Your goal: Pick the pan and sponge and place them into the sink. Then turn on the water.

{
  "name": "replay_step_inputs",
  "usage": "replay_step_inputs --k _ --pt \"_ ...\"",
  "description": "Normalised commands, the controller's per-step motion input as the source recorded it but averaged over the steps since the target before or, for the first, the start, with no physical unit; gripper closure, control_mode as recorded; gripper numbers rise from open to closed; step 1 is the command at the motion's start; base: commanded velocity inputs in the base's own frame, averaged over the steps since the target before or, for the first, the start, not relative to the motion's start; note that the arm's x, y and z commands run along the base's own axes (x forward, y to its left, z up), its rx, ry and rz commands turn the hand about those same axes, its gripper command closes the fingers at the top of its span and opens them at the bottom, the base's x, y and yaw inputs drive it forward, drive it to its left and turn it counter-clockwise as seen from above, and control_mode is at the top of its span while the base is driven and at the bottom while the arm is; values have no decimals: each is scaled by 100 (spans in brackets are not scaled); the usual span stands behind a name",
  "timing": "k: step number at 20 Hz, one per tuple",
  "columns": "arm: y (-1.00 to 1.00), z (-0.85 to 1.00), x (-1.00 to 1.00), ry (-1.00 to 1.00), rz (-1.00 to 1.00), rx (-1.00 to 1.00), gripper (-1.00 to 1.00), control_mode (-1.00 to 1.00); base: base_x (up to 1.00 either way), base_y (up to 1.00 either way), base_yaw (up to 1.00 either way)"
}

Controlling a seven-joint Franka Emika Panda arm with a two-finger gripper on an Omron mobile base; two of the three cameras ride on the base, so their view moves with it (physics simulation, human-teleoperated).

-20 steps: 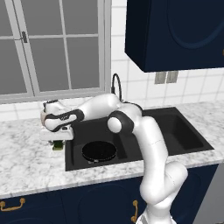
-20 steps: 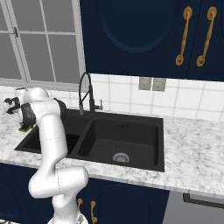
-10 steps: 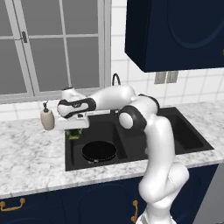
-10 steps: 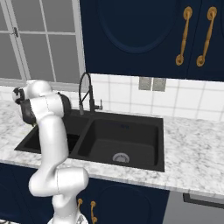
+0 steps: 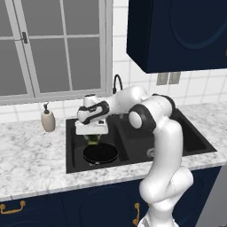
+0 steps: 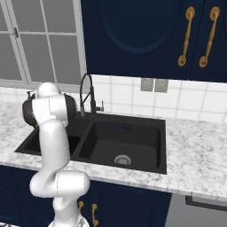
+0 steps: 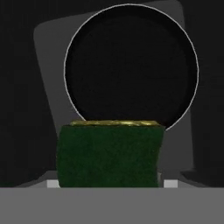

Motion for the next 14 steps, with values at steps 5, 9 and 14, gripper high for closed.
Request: replay_step_inputs --k 5,9,14 --pt "-12 -100 20 0 0 3 100 -100 0 0 0" --pt "-1 -88 33 0 0 3 100 -100 0 0 0" --pt "0 -32 38 0 0 1 100 -100 0 0 0"
